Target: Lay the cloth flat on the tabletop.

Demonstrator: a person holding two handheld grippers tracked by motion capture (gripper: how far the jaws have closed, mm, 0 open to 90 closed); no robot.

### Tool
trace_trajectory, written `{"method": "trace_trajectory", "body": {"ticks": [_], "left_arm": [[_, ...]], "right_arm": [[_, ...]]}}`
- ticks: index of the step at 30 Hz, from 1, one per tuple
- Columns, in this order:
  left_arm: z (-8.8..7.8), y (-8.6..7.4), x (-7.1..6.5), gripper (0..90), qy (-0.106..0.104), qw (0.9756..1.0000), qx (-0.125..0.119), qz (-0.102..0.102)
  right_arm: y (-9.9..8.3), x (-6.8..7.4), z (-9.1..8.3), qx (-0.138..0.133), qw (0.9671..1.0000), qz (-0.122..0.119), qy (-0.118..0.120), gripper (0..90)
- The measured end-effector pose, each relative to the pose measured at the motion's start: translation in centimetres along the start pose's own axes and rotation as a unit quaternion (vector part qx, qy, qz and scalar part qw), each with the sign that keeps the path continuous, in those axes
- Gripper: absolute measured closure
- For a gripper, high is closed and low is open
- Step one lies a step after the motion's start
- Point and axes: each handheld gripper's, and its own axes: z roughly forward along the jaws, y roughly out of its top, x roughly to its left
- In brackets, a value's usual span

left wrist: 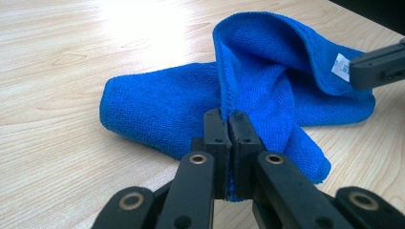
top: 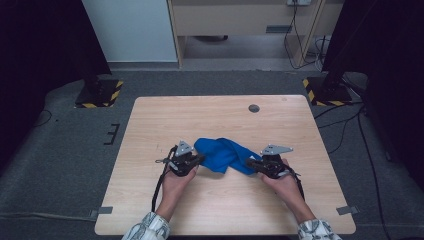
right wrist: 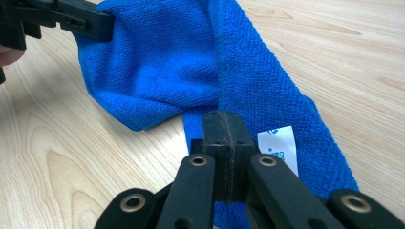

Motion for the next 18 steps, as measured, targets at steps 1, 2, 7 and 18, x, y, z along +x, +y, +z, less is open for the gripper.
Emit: {"method": "trace_trajectory", "body": {"ticks": [1,2,7,18], "left_arm": [[0.0,0.0,0.0,87.6,0.000,1.0000,0.000,0.000],[0.0,0.0,0.0,87.6,0.000,1.0000,0.000,0.001],[0.0,0.0,0.0,87.5,0.000,1.0000,0.000,0.001],[0.0,0.0,0.0,87.5,0.001,1.0000,0.001,0.002]], "right_arm": [[0.0,0.0,0.0,0.000,1.0000,0.000,0.000,82.7],[-0.1,0.1,0.1,0.001,1.0000,-0.004,0.005,78.1],[-0.2,0.6,0.6,0.016,0.9996,-0.021,0.000,72.7],[-0.6,0.4,1.0,0.050,0.9975,-0.042,-0.029,89.6]]}}
